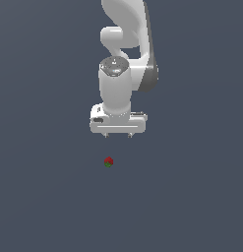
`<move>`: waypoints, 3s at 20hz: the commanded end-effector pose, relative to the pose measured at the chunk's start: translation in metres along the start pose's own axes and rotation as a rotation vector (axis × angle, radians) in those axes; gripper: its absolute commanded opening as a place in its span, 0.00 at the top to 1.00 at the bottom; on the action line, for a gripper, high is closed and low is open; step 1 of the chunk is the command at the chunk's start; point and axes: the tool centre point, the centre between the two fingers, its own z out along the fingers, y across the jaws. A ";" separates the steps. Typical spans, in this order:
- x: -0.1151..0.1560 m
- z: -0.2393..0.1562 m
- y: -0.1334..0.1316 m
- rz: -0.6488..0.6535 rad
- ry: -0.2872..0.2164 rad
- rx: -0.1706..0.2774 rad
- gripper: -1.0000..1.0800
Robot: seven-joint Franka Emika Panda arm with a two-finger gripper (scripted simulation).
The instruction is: Pick up the object and move it to a goal position.
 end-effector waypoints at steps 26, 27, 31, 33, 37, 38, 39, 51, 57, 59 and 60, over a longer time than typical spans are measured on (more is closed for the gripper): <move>0.022 0.008 -0.009 0.095 0.016 0.004 0.04; 0.023 0.012 -0.007 0.120 0.014 0.004 0.04; 0.030 0.030 0.005 0.238 0.004 0.003 0.04; 0.034 0.041 0.011 0.305 -0.002 0.000 0.04; 0.040 0.062 0.025 0.432 -0.011 -0.006 0.04; 0.041 0.066 0.027 0.459 -0.012 -0.008 0.04; 0.042 0.071 0.030 0.485 -0.014 -0.010 0.04; 0.048 0.101 0.049 0.664 -0.023 -0.028 0.04; 0.048 0.103 0.050 0.667 -0.023 -0.028 0.04; 0.047 0.108 0.050 0.667 -0.023 -0.028 0.04; 0.047 0.111 0.050 0.668 -0.023 -0.028 0.04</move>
